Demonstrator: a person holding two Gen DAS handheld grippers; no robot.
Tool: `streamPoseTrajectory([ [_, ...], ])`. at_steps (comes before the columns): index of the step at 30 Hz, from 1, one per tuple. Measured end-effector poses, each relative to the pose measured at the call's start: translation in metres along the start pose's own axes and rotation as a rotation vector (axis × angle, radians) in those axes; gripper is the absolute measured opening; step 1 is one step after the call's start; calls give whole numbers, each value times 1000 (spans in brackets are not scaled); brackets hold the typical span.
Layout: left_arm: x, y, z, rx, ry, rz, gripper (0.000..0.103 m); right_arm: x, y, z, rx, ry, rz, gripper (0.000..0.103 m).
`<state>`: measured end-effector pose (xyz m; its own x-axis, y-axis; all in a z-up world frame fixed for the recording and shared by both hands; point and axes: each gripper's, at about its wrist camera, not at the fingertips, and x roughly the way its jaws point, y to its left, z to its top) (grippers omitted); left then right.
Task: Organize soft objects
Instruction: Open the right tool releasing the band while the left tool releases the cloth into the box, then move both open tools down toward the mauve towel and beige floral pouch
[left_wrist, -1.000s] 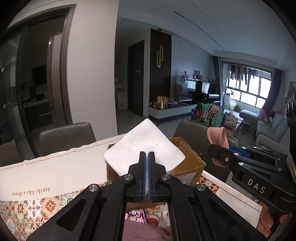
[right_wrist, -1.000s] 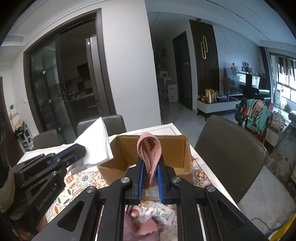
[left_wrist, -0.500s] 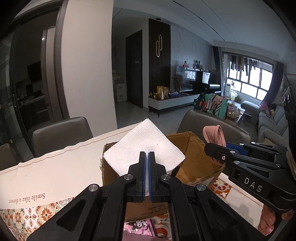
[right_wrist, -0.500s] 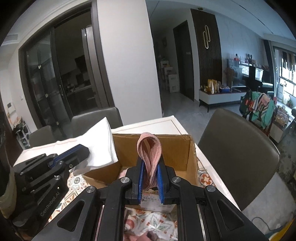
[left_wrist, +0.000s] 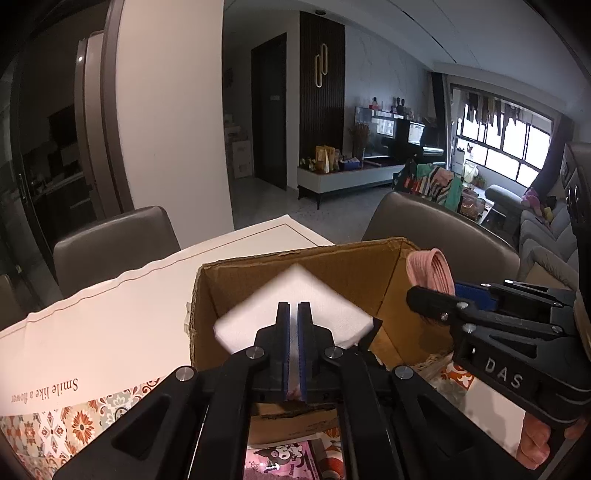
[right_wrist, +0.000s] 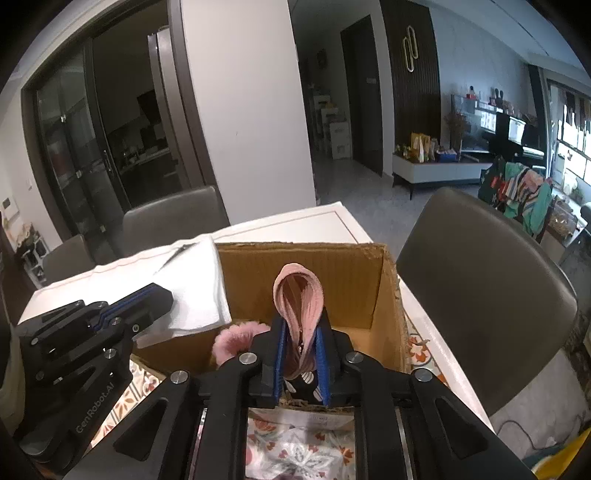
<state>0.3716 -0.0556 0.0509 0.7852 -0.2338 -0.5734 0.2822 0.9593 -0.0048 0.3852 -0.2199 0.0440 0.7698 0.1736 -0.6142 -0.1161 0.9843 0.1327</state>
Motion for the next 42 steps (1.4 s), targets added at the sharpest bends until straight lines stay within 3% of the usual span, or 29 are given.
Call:
streamPoseTrajectory([
  [2, 1, 0, -1, -1, 3, 3, 7, 3, 1, 1, 6, 11, 0, 39],
  [3, 1, 0, -1, 2, 4, 4, 7, 2, 1, 1, 8, 5, -6, 41],
  [12, -18, 1, -8, 12, -7, 43, 11, -9, 8, -1, -9, -18, -36, 41],
  [29, -83, -4, -34, 0, -51, 100, 21, -73, 15, -31, -18, -68, -42, 41],
  [40, -107, -12, -67, -30, -41, 109, 32, -107, 19, -57, -37, -113, -88, 56],
  [42, -113, -14, -73, -29, -48, 113, 40, -113, 20, -63, -40, -121, -100, 56],
])
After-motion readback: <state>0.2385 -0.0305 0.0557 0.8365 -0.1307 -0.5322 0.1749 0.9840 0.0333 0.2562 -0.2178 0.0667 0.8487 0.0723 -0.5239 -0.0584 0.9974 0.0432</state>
